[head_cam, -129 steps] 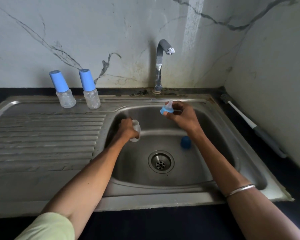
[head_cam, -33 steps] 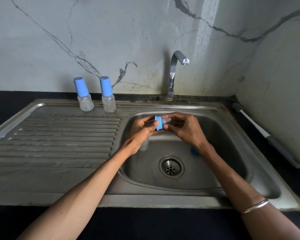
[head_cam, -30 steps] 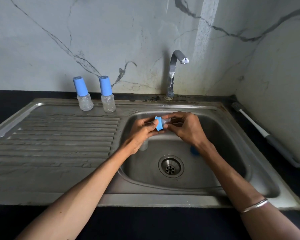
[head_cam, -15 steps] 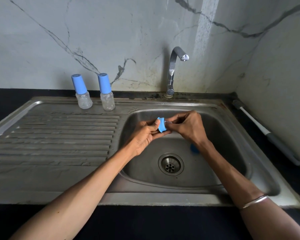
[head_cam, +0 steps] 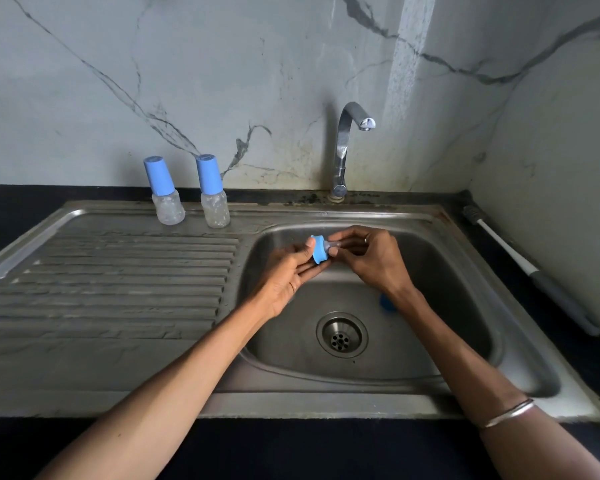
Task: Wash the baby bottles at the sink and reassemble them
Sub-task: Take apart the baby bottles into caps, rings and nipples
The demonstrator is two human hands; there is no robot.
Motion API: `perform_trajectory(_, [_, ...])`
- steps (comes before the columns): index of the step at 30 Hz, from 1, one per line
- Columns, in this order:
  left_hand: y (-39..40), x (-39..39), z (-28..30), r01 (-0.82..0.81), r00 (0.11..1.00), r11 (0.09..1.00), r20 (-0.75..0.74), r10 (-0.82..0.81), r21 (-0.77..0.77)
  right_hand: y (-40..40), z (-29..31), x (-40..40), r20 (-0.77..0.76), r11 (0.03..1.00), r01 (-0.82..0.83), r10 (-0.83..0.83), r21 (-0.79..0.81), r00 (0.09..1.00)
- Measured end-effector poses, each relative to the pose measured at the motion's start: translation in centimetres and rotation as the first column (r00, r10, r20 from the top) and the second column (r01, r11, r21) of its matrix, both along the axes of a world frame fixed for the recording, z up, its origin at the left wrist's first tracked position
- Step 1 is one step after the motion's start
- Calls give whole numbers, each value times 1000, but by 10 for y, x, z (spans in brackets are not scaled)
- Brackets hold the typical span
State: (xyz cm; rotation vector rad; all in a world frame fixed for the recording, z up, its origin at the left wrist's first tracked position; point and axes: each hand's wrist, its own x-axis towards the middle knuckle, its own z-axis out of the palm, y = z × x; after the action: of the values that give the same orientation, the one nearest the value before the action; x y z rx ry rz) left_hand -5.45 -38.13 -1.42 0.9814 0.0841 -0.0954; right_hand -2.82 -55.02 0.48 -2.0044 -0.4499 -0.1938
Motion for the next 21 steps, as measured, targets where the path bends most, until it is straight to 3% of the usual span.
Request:
perform_trajectory(8, [-1, 2, 1, 24, 1000, 1000, -3, -24, 18, 5, -4, -5, 65, 995, 44, -50, 85, 997])
perform_trajectory(14, [3, 2, 4, 36, 999, 996, 30, -39, 84, 6, -3, -4, 132, 997, 74, -72, -13, 989])
perform_trajectory(18, [4, 1, 5, 31, 1000, 999, 3, -31, 12, 6, -2, -2, 30, 997, 43, -46, 71, 999])
perform_trajectory(21, [2, -1, 3, 43, 999, 999, -13, -43, -22, 4, -1, -1, 12, 998, -48, 49, -37, 999])
